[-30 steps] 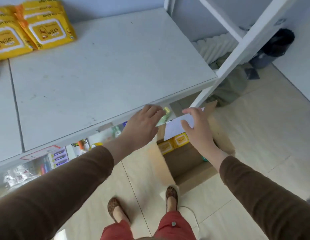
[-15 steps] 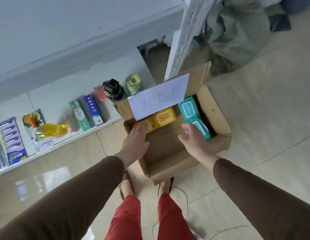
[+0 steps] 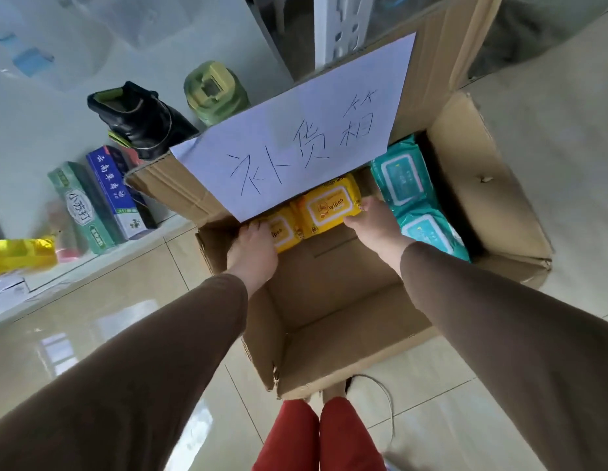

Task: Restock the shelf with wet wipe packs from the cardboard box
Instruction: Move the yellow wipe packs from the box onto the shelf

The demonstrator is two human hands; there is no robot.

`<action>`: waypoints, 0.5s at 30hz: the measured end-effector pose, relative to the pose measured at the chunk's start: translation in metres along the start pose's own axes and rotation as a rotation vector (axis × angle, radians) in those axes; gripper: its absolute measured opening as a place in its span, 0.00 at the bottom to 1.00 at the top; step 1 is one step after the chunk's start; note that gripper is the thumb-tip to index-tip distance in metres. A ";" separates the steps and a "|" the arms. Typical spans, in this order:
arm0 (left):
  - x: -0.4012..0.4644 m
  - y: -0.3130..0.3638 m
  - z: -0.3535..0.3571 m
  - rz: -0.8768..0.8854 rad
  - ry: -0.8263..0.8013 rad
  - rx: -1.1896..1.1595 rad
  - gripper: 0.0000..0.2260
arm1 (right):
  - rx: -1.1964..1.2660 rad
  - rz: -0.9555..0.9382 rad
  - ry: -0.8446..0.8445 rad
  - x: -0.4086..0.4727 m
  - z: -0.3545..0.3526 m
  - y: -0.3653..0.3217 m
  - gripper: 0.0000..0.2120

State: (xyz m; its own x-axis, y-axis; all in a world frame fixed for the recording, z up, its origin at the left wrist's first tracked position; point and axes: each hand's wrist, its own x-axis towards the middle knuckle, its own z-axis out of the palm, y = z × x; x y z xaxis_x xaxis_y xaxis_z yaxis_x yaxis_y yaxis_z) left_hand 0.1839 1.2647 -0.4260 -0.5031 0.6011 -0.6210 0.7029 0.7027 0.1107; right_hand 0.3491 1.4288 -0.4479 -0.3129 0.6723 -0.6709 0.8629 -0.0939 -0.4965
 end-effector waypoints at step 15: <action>0.044 -0.008 0.058 -0.182 0.000 0.059 0.35 | 0.496 0.207 -0.159 0.049 0.033 0.018 0.41</action>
State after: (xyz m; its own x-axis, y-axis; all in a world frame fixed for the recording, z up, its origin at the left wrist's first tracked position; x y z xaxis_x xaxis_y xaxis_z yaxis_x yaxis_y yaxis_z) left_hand 0.1856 1.2637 -0.4998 -0.6245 0.4665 -0.6264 0.6287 0.7762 -0.0487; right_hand 0.3366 1.4357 -0.5078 -0.2458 0.4875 -0.8378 0.6345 -0.5725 -0.5193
